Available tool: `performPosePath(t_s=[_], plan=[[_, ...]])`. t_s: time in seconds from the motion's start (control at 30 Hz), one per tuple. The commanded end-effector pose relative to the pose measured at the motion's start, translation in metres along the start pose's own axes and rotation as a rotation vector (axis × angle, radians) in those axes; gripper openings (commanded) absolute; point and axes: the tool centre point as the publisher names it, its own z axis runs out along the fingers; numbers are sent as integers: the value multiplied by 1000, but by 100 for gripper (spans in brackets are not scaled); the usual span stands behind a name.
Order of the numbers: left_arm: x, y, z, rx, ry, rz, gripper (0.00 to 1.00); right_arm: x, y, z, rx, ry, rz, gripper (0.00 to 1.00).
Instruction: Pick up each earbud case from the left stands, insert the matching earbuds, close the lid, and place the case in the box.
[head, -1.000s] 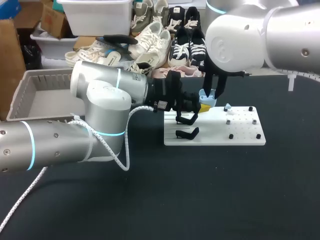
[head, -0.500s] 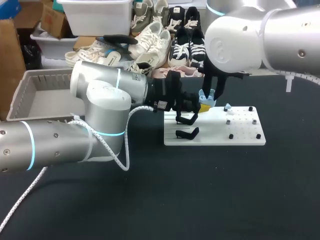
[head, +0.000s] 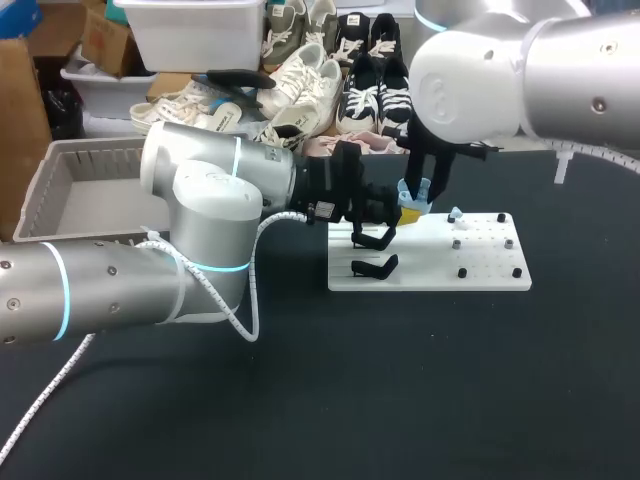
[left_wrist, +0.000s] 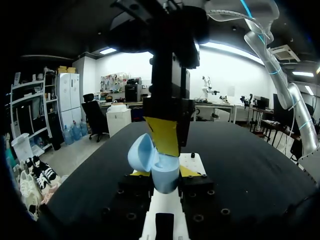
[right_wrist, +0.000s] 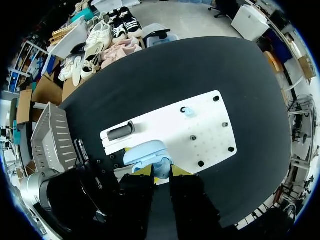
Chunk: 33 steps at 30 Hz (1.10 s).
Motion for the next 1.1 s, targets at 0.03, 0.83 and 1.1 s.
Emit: performPosePath(t_s=[0.03, 0.83, 1.1], plan=[[0, 1, 1, 0, -1, 0, 0, -1, 1, -1, 1, 3, -2, 0], [0, 1, 1, 0, -1, 0, 0, 3, 1, -3, 4, 1, -8, 0], [0, 1, 1, 0, -1, 0, 0, 3, 2, -2, 7, 8, -9, 0]])
